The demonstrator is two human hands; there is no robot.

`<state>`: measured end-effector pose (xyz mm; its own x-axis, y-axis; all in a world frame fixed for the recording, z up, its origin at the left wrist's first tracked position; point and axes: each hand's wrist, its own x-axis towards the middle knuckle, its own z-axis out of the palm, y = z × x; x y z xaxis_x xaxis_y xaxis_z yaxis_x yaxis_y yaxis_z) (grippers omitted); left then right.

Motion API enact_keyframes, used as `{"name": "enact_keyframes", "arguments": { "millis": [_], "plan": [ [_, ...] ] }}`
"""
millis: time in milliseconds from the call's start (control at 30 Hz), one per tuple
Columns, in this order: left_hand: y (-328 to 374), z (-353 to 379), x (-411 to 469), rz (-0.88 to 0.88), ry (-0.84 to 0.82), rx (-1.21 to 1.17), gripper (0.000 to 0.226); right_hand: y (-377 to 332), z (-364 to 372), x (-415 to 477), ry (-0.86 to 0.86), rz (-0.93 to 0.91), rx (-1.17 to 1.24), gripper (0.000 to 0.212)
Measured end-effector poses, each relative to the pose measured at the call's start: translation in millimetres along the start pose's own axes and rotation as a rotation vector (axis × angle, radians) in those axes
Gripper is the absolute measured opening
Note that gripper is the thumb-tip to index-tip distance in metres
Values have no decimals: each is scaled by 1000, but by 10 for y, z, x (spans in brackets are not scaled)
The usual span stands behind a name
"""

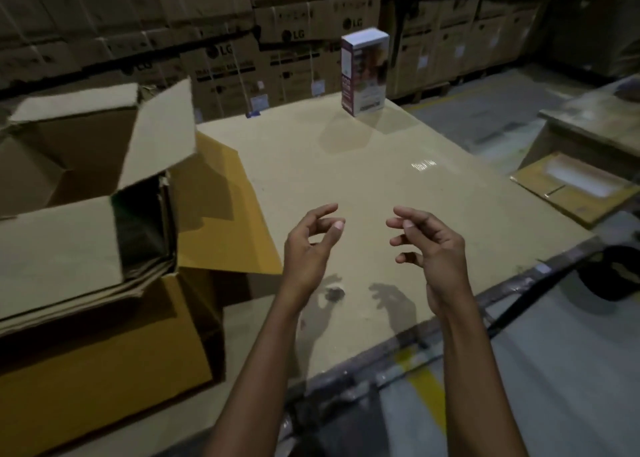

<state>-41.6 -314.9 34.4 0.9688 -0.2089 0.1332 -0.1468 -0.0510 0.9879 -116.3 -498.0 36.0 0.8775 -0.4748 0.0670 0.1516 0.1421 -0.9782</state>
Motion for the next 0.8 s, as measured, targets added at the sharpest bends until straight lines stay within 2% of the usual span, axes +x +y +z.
{"name": "enact_keyframes", "arguments": {
  "millis": [100, 267, 533, 667, 800],
  "plan": [
    [-52, 271, 59, -43, -23, -30, 15, 91, -335, 106, 25, 48, 9, 23],
    [-156, 717, 262, -80, 8, -59, 25, 181, -757, 406, 61, 106, 18, 21],
    [-524, 1664, 1020, -168, 179, -143, 35, 338, -1504, 1211, 70, 147, -83, 8],
    [-654, 2243, 1512, -126, 217, -126, 35, 212, -1808, 1903, 55, 213, -141, 27],
    [-745, 2783, 1973, -71, 123, -68, 43, 151, -2078, 2518, 54, 252, -120, 29]
  ]
}}
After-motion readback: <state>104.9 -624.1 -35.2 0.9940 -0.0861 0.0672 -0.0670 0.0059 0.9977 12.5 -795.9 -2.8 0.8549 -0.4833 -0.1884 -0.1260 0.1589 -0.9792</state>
